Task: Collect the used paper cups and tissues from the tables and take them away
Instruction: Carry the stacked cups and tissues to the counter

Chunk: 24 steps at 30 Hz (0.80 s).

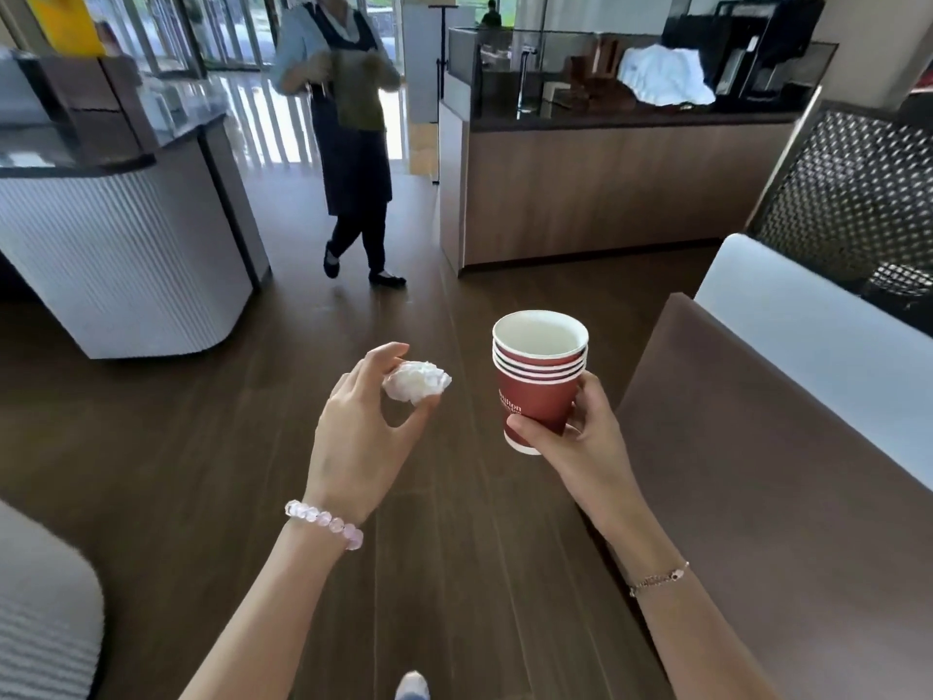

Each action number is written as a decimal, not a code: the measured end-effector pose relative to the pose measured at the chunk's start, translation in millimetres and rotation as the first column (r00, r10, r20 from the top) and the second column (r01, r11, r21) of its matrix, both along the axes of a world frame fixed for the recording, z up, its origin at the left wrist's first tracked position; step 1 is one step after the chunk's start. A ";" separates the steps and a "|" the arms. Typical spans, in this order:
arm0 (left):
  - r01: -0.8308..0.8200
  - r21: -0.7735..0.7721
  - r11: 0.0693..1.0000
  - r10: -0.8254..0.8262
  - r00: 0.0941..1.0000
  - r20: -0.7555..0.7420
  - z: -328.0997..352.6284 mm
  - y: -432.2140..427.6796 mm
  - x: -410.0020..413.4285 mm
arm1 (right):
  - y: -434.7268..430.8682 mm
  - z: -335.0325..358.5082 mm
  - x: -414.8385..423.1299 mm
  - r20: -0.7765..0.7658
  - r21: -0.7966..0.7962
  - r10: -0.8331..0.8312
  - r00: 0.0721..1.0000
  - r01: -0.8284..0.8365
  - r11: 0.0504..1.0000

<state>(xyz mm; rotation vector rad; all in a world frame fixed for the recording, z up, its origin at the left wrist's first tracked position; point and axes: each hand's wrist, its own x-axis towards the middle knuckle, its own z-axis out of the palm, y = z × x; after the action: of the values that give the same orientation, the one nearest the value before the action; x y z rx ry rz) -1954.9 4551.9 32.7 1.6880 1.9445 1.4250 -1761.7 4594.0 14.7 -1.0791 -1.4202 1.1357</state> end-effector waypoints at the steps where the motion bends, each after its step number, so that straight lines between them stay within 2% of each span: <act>1: 0.011 0.001 1.000 -0.011 1.000 0.002 -0.9 20.4 -1.7 | 18.2 -0.6 -1.9 0.000 -0.002 -0.013 1.000 0.013 1.000; 14: 0.247 -0.023 0.969 -0.247 0.969 0.023 2.0 292.8 -44.8 | 243.9 2.6 -42.8 -0.008 -0.015 -0.244 0.970 0.244 0.970; 24: 0.341 -0.038 0.939 -0.340 0.940 0.031 0.1 446.8 -45.9 | 379.9 0.6 -44.4 0.023 -0.039 -0.352 0.936 0.352 0.935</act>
<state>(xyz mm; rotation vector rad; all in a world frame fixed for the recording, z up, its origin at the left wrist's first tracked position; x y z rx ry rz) -2000.7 4998.7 32.8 1.8658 1.5592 1.2568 -1806.1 4973.9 15.3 -1.3143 -1.1580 0.9012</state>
